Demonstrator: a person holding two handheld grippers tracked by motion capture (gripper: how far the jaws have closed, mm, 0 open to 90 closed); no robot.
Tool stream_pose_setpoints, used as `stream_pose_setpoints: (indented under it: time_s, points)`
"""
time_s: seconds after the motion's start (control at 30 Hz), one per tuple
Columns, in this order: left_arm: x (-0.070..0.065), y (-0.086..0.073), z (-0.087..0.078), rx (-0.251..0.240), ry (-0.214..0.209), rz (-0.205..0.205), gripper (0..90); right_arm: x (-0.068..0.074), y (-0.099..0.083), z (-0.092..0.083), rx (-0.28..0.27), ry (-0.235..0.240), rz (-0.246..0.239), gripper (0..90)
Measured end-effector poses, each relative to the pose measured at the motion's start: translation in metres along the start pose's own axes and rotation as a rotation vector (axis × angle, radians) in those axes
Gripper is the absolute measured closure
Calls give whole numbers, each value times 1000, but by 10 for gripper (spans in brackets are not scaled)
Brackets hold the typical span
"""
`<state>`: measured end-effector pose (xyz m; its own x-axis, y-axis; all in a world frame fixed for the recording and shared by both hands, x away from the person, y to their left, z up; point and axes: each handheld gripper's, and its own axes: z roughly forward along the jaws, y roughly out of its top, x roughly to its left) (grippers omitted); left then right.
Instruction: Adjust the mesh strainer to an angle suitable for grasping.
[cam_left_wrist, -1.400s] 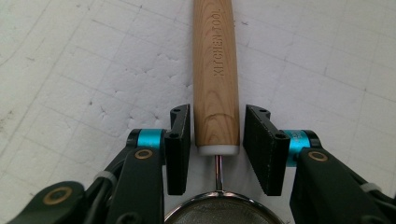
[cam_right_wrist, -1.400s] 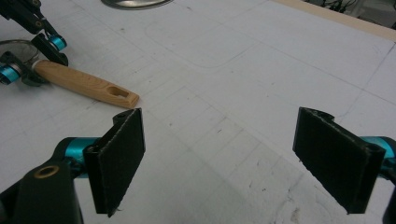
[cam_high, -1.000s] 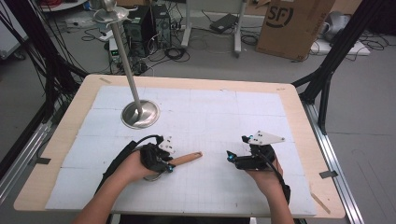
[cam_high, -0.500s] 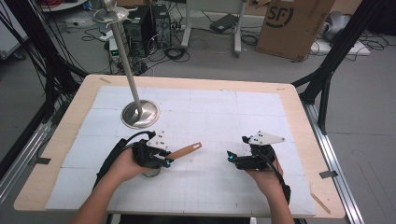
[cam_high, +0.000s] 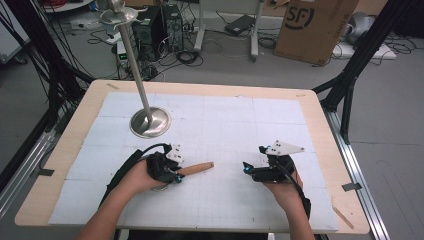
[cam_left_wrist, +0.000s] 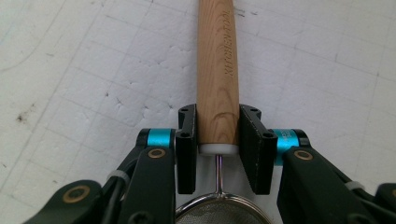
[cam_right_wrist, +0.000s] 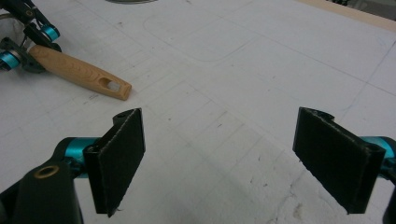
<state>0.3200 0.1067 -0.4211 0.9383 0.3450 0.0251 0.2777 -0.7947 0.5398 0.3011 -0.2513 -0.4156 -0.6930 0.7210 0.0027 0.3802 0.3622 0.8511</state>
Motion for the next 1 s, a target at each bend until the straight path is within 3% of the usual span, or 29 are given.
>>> stream_pose_setpoints:
  time_s: [0.13,0.27,0.53,0.83,1.0]
  points:
    - [1,4,1,28,18,-3,617,1,0,0,2,1,-4,159]
    - [2,6,2,49,11,-6,616,0,0,-2,-6,-3,0,159]
    - [5,6,3,43,-20,0,666,1,0,0,-1,0,-7,159]
    - [1,7,2,49,0,22,691,0,0,-1,-2,-2,-5,159]
    - [-1,6,-3,5,-38,26,702,0,0,-1,-5,-2,1,159]
